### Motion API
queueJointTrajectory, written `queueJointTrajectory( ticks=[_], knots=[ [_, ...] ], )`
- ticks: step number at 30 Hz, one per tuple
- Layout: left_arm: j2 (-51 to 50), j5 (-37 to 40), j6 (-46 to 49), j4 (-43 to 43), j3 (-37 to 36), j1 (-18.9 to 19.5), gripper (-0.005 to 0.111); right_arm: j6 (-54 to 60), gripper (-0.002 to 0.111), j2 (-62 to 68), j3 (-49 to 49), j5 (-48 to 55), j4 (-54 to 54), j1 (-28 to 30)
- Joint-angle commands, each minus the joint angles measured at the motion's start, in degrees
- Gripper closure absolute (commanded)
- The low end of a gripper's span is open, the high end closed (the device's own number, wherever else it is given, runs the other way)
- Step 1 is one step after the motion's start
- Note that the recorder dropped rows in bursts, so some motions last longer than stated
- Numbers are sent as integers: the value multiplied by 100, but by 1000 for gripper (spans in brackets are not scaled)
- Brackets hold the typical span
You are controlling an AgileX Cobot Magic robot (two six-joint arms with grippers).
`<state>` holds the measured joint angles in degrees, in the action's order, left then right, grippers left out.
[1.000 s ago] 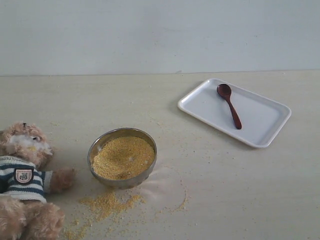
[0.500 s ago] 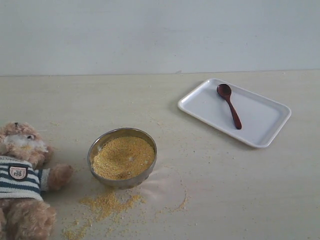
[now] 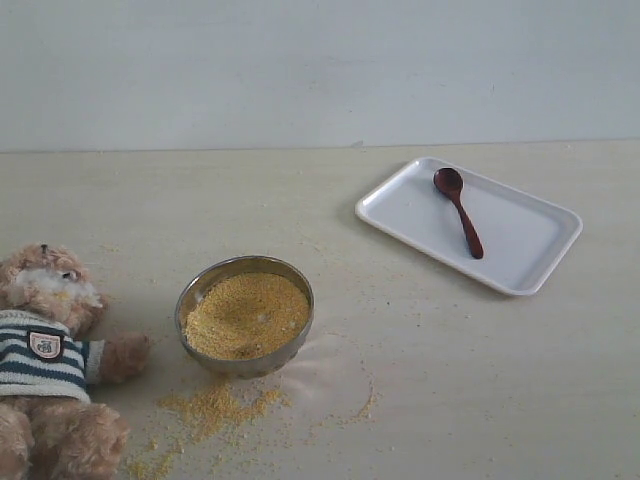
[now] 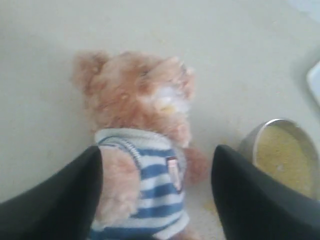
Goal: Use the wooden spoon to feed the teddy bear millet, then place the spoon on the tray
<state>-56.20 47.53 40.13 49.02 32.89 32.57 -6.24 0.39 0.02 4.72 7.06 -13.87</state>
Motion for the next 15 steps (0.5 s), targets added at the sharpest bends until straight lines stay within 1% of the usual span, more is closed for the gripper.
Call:
queueJointTrajectory(
  ticks=[1,5,6,7,10,13,15],
  knots=[
    [500,500,-84,739,65,33,67,35,108,-39,-2,-55,11,17],
    [797,973,-84,1076,65,33,88,35,108,-39,-2,-55,11,17],
    [916,1237,-84,1201,65,33,99,35,108,-39,-2,-55,11,17],
    [962,1363,-84,1231,65,33,102,35,108,-39,-2,-55,11,17],
    [1118,1829,-84,1366,65,19,102,35,108,-39,-2,-55,11,17],
    [1118,1775,-71,1366,65,19,102,35,108,-39,-2,-55,11,17],
    [1118,1599,-71,1366,65,19,102,35,108,-39,-2,-55,11,17]
  ],
)
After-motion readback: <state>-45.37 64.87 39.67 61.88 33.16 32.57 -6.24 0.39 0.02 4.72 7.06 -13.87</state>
